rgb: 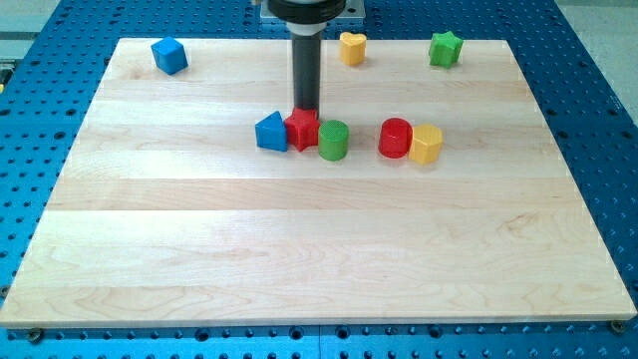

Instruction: Push the triangle to the left center

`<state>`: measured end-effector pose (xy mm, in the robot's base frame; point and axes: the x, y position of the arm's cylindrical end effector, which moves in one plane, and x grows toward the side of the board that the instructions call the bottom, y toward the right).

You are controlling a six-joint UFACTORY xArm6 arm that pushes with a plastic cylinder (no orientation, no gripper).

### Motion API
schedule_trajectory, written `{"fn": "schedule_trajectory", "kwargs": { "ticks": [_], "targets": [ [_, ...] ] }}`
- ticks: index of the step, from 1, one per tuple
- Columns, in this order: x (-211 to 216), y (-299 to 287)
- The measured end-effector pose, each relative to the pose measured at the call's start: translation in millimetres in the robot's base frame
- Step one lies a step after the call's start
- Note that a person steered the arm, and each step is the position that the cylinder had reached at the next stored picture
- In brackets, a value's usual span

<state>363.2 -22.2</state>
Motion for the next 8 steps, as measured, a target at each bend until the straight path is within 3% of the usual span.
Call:
{"fn": "schedule_trajectory", "kwargs": {
  "ticks": [3, 6, 7, 8],
  "targets": [
    [71.0, 9.5],
    [25.2, -17.5],
    [33.5, -84.9],
    [32.0, -109.2]
  ]
}}
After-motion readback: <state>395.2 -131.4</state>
